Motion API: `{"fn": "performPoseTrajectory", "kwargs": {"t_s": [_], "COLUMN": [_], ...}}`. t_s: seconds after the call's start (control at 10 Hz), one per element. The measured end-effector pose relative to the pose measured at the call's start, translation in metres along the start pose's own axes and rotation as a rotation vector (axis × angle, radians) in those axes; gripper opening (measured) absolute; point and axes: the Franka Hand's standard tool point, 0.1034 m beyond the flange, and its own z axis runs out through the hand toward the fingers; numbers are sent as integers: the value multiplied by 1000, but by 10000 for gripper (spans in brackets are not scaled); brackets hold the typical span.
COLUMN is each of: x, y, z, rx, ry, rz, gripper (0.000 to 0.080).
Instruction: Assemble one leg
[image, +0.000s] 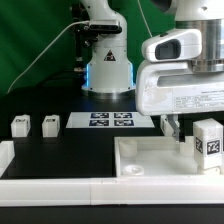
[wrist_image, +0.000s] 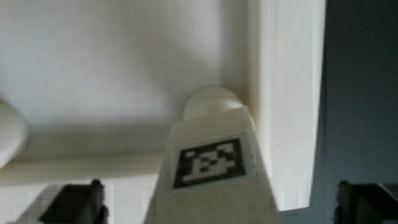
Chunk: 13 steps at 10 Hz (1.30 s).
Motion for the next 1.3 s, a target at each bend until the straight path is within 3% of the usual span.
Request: {"fn": "performPoseTrajectory", "kwargs": {"t_s": [0.2, 0.3, 0.5, 0.6, 0.7, 1.1, 1.3], "x": [1, 1, 1, 1, 1, 0, 0], "y": [2, 2, 2, 2, 2, 1, 1], "z": [0, 0, 0, 0, 0, 0, 0], "rx": [-6, -5, -5, -5, -5, -5, -2], "ry": [2, 2, 2, 2, 2, 2, 1], "rz": [-209, -192, -192, -192, -192, -130, 43], "gripper": [648, 648, 402, 402, 294, 294, 294]}}
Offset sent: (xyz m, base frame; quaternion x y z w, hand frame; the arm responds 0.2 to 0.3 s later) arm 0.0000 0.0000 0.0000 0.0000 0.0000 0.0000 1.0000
